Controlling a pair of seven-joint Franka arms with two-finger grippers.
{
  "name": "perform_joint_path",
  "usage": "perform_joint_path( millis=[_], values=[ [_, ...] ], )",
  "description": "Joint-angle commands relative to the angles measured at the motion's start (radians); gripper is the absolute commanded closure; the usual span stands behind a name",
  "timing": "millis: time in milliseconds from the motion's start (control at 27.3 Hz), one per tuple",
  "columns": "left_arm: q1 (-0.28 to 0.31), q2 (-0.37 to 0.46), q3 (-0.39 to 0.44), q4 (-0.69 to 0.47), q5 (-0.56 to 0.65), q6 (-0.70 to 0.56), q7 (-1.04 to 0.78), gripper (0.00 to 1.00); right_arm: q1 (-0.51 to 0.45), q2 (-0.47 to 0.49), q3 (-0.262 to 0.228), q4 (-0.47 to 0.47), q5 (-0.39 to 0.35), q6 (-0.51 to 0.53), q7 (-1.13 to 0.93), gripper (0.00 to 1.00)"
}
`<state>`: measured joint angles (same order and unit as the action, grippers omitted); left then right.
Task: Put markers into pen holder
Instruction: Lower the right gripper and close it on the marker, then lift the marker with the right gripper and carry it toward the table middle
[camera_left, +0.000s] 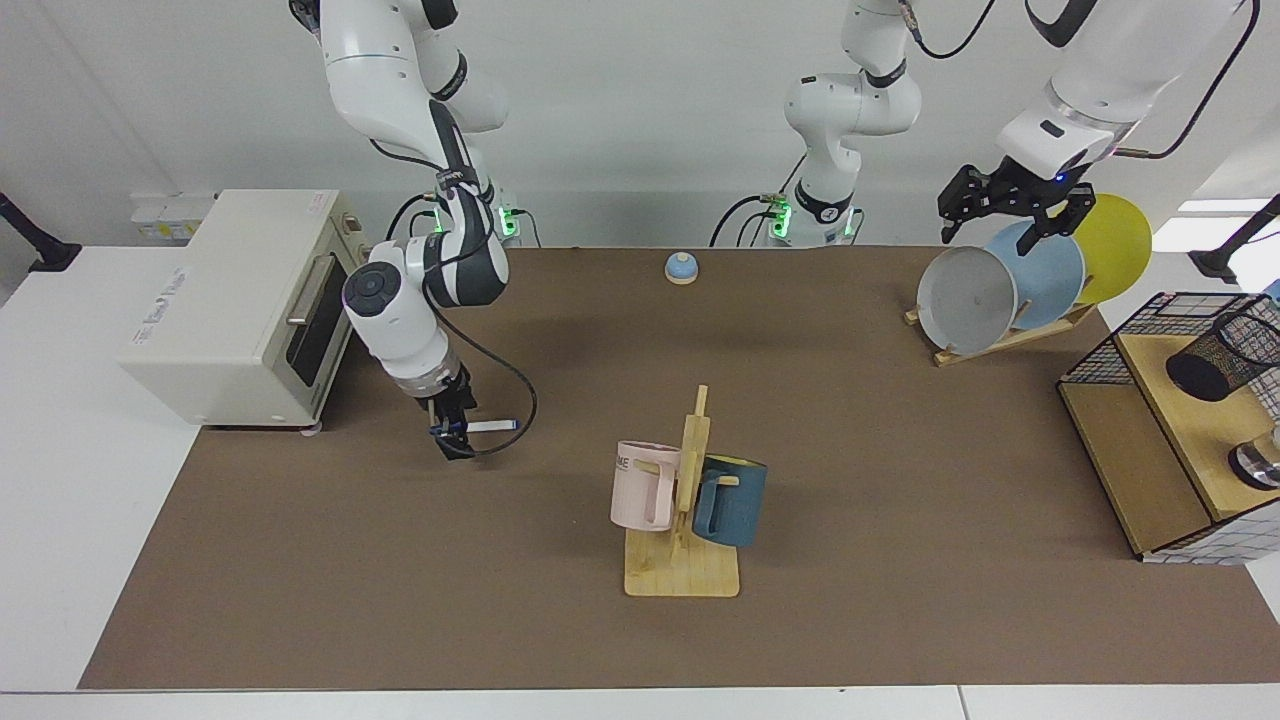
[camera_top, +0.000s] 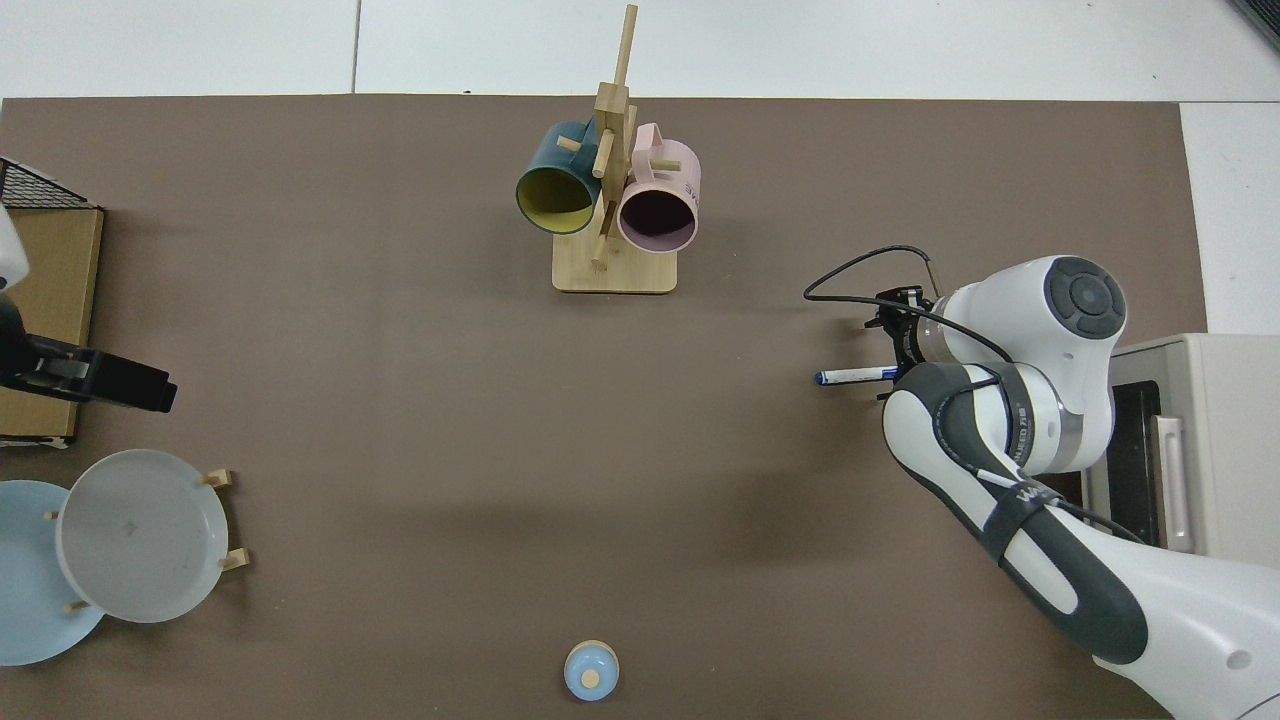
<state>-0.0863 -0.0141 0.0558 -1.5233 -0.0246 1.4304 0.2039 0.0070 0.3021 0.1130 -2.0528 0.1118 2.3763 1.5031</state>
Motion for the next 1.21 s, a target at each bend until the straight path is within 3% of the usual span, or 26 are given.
perform_joint_path(
  millis=[0,183,366,695,841,988,1171],
  values=[
    [0.005,-0.027,-0.005,-0.031,-0.002,-0.008,-0.008,0.00,-0.015,-0.006,0.007,-0.020,0.012,0.029,-0.033,0.04],
    [0.003,-0.027,-0.005,-0.031,-0.002,-0.008,-0.008,0.00,-0.015,-0.006,0.007,-0.023,0.012,0.029,-0.035,0.14],
    [0.002,-0.029,-0.005,-0.032,-0.002,-0.012,-0.008,0.00,-0.016,-0.006,0.005,-0.024,0.012,0.029,-0.038,0.33],
    [-0.001,-0.032,-0.007,-0.038,-0.002,-0.012,-0.008,0.00,-0.039,-0.006,0.007,-0.024,0.011,0.027,-0.083,0.42],
    [-0.003,-0.035,-0.007,-0.038,-0.002,-0.012,-0.008,0.00,-0.042,-0.006,0.005,-0.024,0.011,0.027,-0.095,0.52],
    [-0.004,-0.035,-0.007,-0.041,-0.002,-0.012,-0.008,0.00,-0.039,-0.006,0.007,-0.024,0.012,0.024,-0.092,0.70],
    [-0.003,-0.035,-0.007,-0.043,-0.002,-0.012,-0.008,0.00,-0.032,-0.008,0.007,-0.024,0.011,0.021,-0.083,0.75]
  ],
)
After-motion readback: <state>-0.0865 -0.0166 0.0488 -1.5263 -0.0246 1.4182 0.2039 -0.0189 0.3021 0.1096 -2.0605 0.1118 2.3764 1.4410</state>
